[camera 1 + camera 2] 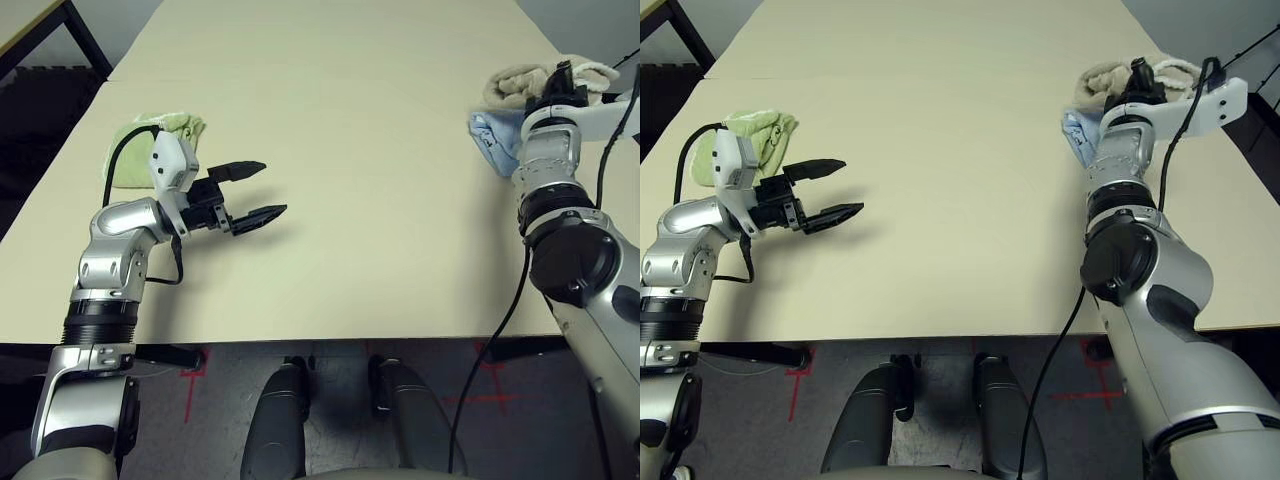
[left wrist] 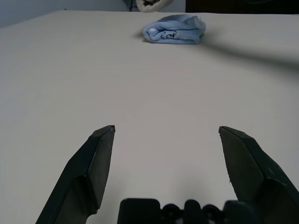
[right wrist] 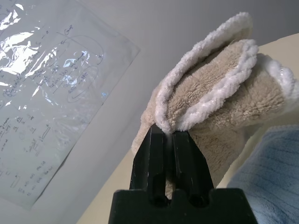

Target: Fold the towel and set it aside.

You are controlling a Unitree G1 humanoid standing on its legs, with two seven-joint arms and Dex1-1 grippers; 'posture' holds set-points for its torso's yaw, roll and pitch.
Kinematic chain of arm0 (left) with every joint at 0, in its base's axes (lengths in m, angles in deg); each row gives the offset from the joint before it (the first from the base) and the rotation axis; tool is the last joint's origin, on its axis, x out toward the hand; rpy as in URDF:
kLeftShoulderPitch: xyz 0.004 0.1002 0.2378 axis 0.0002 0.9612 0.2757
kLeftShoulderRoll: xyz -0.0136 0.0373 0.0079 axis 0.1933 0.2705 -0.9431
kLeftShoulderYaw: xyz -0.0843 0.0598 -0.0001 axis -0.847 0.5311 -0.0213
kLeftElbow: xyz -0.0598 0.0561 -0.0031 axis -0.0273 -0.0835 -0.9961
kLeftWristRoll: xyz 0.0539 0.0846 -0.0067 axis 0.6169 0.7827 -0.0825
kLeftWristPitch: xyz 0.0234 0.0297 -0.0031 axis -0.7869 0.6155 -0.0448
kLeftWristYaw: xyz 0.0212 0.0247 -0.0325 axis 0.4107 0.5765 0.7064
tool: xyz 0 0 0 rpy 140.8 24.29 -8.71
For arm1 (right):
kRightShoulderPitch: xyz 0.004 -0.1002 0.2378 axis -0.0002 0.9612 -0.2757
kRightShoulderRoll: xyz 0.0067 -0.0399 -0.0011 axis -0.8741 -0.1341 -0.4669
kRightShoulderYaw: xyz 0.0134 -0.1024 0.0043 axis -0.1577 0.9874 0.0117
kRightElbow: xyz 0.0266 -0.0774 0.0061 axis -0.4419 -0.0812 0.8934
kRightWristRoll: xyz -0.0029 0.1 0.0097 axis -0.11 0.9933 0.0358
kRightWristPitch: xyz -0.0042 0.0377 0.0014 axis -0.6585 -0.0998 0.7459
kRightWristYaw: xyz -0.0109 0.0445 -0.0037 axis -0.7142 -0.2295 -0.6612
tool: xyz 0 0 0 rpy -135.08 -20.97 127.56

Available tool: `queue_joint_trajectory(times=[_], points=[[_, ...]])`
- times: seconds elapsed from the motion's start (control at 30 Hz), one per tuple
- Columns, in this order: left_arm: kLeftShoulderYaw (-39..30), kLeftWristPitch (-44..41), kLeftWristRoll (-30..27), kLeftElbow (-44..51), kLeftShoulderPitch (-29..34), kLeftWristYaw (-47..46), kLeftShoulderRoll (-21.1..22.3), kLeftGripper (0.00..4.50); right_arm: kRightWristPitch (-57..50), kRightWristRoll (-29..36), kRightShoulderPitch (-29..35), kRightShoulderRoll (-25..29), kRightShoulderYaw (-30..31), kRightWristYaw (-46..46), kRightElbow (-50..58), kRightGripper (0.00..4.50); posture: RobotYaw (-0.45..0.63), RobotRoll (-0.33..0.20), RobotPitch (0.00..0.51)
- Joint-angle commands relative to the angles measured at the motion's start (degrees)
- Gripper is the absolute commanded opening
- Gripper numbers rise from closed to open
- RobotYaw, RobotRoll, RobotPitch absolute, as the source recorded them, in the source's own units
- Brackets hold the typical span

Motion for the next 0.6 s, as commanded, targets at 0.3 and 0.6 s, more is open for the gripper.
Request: queue_joint_trajectory(times=[0.3,0.6], points=[[0.89,-2.61,-0.01,3.44,1.20,-0.36,0.18,4.50,-3.83,-7.10,4.70,-0.32,4.43,-4.30,-2.18,0.03,0.01,0.000,0.233],[0.01,-3.82,-0.32,5.85,3.55,-0.70,0.83,4.50,-6.18,-7.84,8.19,1.48,4.00,-3.25,-1.71,0.03,0.00,0.000,0.228]])
